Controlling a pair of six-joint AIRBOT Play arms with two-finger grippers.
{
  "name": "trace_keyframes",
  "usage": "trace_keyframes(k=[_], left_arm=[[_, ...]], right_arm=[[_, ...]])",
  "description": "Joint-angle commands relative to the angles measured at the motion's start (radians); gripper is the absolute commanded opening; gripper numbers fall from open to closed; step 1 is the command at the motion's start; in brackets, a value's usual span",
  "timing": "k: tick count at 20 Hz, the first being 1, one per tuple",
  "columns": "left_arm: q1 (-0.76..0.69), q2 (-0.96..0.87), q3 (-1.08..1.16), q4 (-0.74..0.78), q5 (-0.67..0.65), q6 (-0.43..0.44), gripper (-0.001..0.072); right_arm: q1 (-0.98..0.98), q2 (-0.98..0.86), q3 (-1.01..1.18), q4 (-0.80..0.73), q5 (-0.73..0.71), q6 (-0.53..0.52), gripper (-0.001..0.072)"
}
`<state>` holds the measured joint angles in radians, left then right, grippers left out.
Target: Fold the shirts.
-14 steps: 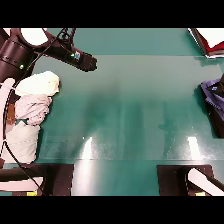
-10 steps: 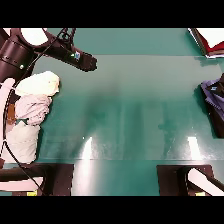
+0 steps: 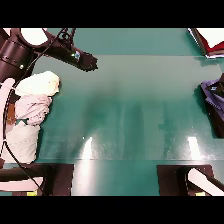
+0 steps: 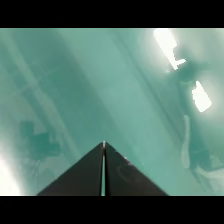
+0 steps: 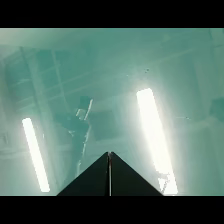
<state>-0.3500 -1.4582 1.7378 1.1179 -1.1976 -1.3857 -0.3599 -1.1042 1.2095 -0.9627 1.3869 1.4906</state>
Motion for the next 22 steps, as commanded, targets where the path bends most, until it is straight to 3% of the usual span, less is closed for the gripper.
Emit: trace_keyframes(k=[1,2,3,5,7,12,18,19,21,22], left_arm=[[0.005,0.001,0.001,0.021,0.071,0.049,0.0264],[0.013,0.001,0.001,0.097,0.090,0.041,0.0621],[0.029,0.000,0.001,0.223,0.099,-0.009,0.0660],[0.080,-0.001,-0.011,0.513,0.080,-0.145,0.0658],[0.172,-0.001,-0.071,0.649,0.089,-0.224,0.0658],[0.400,-0.077,-0.267,0.647,0.199,-0.267,0.0659],[0.449,-0.198,-0.278,0.586,0.343,-0.264,0.0657],[0.449,-0.197,-0.278,0.575,0.365,-0.265,0.0612],[0.449,-0.195,-0.244,0.554,0.353,-0.262,0.0019],[0.449,-0.195,-0.206,0.541,0.324,-0.258,0.0025]], right_arm=[[0.000,0.000,0.000,0.000,0.000,0.000,0.0021],[0.001,0.000,0.000,0.000,0.000,0.000,0.0021],[0.001,0.000,0.000,0.000,0.000,0.000,0.0021],[0.001,0.000,0.000,0.000,0.000,0.000,0.0021],[0.001,0.000,0.000,0.001,-0.001,0.000,0.0021],[0.001,0.000,0.000,0.000,-0.030,0.000,0.0021],[0.001,0.000,0.000,0.003,-0.029,0.001,0.0021],[0.001,0.000,0.000,0.003,-0.029,0.001,0.0021],[0.001,0.000,0.000,0.003,-0.025,0.001,0.0021],[0.001,0.000,0.000,0.003,-0.026,0.001,0.0022]])
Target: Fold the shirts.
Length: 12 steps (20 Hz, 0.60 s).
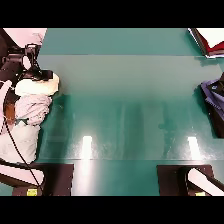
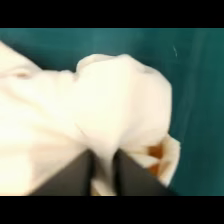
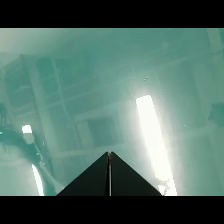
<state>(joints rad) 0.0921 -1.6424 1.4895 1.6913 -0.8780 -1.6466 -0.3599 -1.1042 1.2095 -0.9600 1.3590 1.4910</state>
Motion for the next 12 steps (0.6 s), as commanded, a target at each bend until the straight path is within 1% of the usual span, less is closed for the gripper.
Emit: trace_keyframes(k=[1,2,3,5,6,9,11,12], left_arm=[[0.007,-0.010,0.094,-0.051,-0.035,0.005,0.0025],[0.004,-0.008,0.158,-0.074,-0.082,0.011,0.0025],[-0.005,0.006,0.229,-0.101,-0.121,0.060,0.0024],[-0.043,0.063,0.361,-0.200,-0.156,0.190,0.0024],[-0.071,0.103,0.423,-0.298,-0.158,0.269,0.0024],[-0.173,0.222,0.554,-0.661,-0.189,0.508,0.0024],[-0.257,0.300,0.562,-0.882,-0.222,0.614,0.0024],[-0.305,0.328,0.562,-0.957,-0.264,0.659,0.0024]], right_arm=[[0.001,0.000,0.000,0.001,0.000,0.001,0.0021],[0.001,0.000,0.006,0.001,-0.001,0.000,0.0021],[0.001,0.000,0.029,0.001,0.005,0.000,0.0021],[0.001,0.000,0.111,0.001,0.002,0.000,0.0021],[0.001,0.000,0.161,0.001,0.002,0.000,0.0021],[0.001,0.000,0.313,0.001,0.002,0.000,0.0021],[0.001,0.000,0.396,0.001,0.005,0.000,0.0021],[0.001,0.000,0.433,0.000,0.006,0.000,0.0021]])
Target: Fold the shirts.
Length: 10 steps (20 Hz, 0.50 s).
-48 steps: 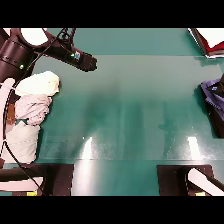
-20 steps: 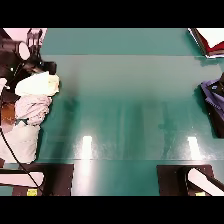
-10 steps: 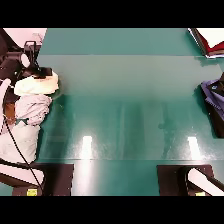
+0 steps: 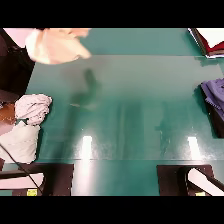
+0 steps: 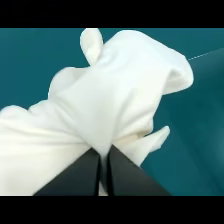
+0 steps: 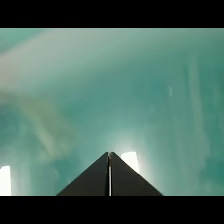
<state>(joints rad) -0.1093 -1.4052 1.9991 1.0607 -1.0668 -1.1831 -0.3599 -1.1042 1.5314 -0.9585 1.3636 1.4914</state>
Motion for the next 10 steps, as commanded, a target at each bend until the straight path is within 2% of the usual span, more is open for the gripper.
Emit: trace_keyframes(k=[1,3,5,10], left_arm=[[-0.152,0.108,0.051,-0.356,-0.107,0.230,0.0024],[-0.248,0.114,0.050,-0.329,-0.138,0.267,0.0024],[-0.310,0.113,-0.003,-0.214,-0.116,0.267,0.0024],[-0.314,0.078,-0.304,-0.004,-0.048,0.208,0.0026]], right_arm=[[0.001,0.000,0.141,-0.001,0.002,0.000,0.0021],[0.001,0.000,0.194,-0.001,0.010,0.000,0.0021],[0.001,0.000,0.232,-0.001,0.037,0.000,0.0021],[0.001,0.000,0.251,-0.001,0.069,0.000,0.0021]])
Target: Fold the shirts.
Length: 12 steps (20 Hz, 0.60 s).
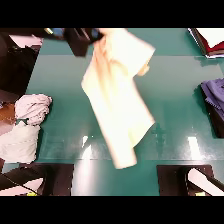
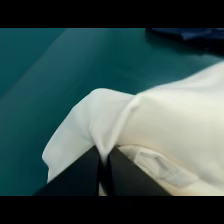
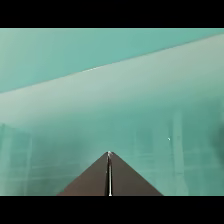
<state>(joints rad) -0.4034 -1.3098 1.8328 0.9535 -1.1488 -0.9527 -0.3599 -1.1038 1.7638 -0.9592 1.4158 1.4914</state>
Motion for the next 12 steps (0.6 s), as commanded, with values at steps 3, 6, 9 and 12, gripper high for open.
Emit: trace_keyframes(k=[3,6,9,12], left_arm=[[-0.020,-0.097,-0.220,0.159,0.082,-0.115,0.0276],[-0.010,-0.127,-0.214,0.298,0.064,-0.253,0.0708],[0.075,-0.093,-0.177,0.408,-0.108,-0.378,0.0708],[0.195,-0.018,-0.246,0.393,-0.261,-0.476,0.0708]], right_arm=[[0.001,0.000,0.019,0.000,0.018,0.000,0.0021],[0.001,0.000,0.019,-0.001,0.019,0.000,0.0021],[0.001,-0.001,0.019,-0.004,0.018,0.000,0.0021],[0.001,-0.002,0.019,-0.003,0.013,0.000,0.0021]])
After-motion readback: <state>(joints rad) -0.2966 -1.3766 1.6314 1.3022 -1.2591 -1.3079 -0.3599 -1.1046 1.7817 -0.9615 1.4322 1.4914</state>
